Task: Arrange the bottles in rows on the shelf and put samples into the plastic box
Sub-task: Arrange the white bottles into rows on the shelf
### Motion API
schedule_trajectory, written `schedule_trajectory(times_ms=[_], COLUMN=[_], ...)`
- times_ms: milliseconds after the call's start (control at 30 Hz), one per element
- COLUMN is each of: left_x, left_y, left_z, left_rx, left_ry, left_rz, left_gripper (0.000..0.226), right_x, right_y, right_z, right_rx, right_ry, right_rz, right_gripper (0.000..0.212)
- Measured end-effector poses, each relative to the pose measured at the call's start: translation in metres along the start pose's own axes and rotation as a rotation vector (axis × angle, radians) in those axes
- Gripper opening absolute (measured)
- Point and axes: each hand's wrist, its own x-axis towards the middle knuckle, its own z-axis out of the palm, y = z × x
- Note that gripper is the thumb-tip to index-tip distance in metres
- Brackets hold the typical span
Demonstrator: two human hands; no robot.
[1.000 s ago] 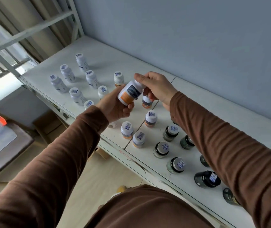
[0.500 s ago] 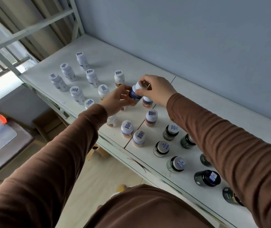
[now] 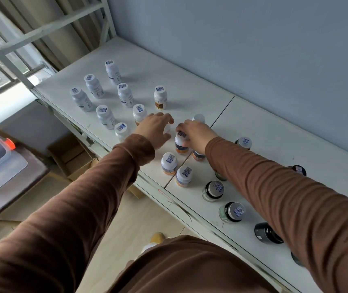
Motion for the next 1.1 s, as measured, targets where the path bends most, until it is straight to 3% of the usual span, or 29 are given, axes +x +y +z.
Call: schedule_trajectory(times_ms=[200,367,700,867,967,1100], left_x=[0.008,0.031,0.073,0.072,0.067,0.057], left_y=[0.006,0.019,0.026,0.021,0.021,0.033], left_z=[0.0,-0.003,0.022,0.025,0.02,0.0], left_rx=[0.006,0.013,0.086,0.045,-0.121,-0.756], left_ry=[0.018,0.046,-0.036,-0.02,0.048,0.119], left_rz=[0.023,0.064,0.036,0.013,-0.006,-0.111], left_gripper=[0.04,0.04,0.038,0.04,0.044,0.04], right_x=[-0.008,-0.008,0.02,0.022,0.017,0.005], right_y=[0.013,0.047,0.061,0.069,0.076,0.073], right_z=[-0.017,-0.05,-0.022,-0.025,-0.051,-0.091], right_rx=[0.186,0.269,-0.022,0.064,0.319,0.731], right_ry=[0.02,0.235,0.001,0.078,0.21,0.268], right_rz=[0.023,0.093,0.083,0.069,0.099,0.125], right_gripper=[0.05,0.03,0.048,0.04,0.03,0.028])
